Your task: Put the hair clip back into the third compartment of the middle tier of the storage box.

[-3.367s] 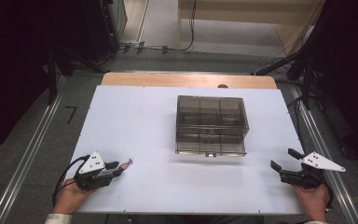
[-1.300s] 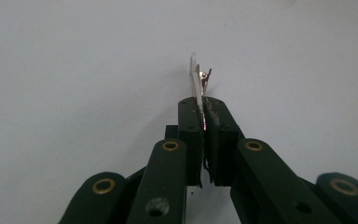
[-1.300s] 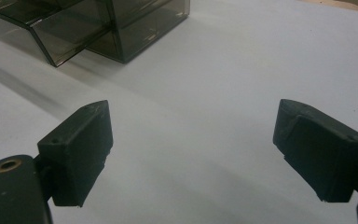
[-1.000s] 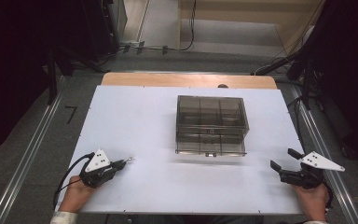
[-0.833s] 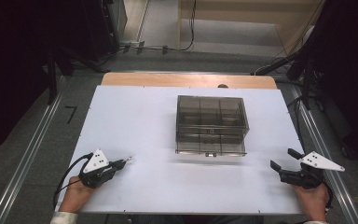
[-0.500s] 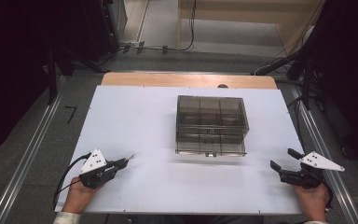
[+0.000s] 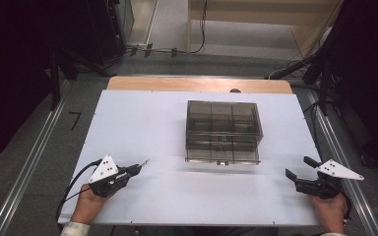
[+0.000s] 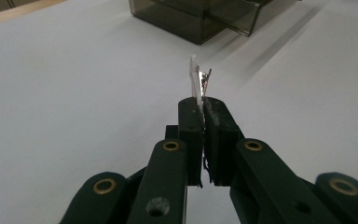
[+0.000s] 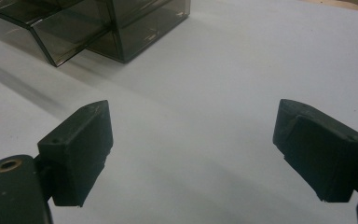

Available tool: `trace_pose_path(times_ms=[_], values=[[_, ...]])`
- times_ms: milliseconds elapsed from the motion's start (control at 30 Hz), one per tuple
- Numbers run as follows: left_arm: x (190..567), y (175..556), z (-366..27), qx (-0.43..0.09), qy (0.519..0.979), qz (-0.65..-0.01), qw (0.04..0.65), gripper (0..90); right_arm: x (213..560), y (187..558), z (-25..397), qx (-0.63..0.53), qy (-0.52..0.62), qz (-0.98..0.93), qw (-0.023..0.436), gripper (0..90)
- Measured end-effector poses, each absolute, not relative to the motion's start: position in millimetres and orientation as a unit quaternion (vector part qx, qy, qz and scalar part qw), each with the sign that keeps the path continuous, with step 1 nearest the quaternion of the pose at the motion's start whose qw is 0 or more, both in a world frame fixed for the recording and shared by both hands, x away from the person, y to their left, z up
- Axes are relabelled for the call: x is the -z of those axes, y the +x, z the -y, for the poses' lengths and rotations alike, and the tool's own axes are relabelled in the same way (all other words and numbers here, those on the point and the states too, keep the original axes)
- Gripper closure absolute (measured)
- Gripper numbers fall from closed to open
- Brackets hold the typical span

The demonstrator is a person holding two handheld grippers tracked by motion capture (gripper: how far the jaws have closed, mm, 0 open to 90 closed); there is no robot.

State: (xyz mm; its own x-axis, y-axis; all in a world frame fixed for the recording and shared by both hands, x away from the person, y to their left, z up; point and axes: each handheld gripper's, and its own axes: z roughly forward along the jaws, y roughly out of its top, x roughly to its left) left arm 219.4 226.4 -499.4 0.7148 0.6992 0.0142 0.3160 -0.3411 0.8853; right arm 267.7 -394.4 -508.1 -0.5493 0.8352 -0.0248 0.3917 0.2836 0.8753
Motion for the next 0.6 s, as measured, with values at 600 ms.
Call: trace_pose_path(times_ms=[600], values=[[477.3,225.4,-187.4,-0.214,0.795,-0.278,0.496,86.6,508.0,267.6,394.4,-0.443,0.403,-0.761,0.250,10.8]])
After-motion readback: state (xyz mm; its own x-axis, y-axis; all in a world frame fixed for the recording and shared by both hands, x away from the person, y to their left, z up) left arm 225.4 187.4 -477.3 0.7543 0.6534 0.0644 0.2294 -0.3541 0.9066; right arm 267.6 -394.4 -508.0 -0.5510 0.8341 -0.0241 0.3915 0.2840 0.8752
